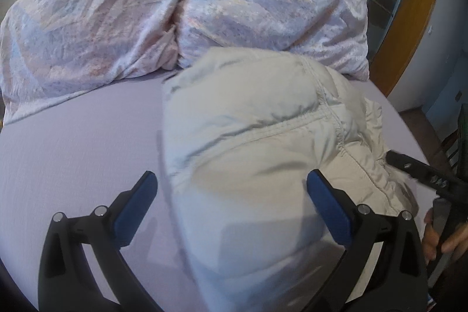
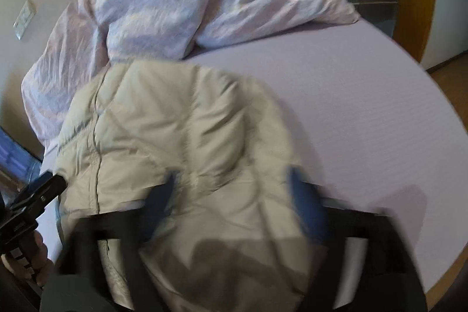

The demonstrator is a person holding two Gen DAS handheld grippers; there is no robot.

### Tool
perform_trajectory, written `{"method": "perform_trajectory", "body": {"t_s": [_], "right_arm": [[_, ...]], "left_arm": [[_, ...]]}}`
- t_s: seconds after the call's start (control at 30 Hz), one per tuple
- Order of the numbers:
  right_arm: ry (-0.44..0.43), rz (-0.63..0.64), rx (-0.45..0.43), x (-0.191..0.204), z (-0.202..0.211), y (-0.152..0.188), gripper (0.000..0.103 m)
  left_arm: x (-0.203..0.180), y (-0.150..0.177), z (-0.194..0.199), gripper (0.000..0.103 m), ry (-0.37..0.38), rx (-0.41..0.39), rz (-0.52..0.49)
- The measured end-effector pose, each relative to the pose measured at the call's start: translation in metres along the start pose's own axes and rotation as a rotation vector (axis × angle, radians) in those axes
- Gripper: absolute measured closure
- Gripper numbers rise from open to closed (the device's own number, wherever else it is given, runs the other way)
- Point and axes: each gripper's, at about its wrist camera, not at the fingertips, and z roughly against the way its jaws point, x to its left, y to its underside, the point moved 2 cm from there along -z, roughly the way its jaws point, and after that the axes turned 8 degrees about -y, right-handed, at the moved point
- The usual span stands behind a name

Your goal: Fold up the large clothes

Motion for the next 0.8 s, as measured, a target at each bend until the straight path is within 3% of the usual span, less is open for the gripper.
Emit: {"method": "perform_trajectory", "body": {"t_s": [0.1,0.27,0.5,0.63,0.8], "right_arm": [[-0.085,-0.084,0.041,-0.018,0.001,-0.011,0.010],[-0.231,-0.252,0.201,-0.042,-0.025,-0.018,0.005],[-0.274,-0.334,0.368,-0.057,-0.056,-0.014,0.001],[-0.351,-0.364,0.498,-0.051,-0.075,-0.002,0.001],[-0.395,-0.370,0.510,-0.043,-0.083,0.002,0.001]], "left_arm": [[0.024,-0.003,0.003,0.002,0.042,0.032,0.069],[0.045,-0.007,-0.005,0.002,0.109,0.097,0.139],[0.049,0.000,-0.026,0.002,0.189,0.186,0.177],[0.053,0.004,-0.036,0.002,0.255,0.228,0.238],[0.054,0.006,-0.048,0.002,0.316,0.259,0.281]]}}
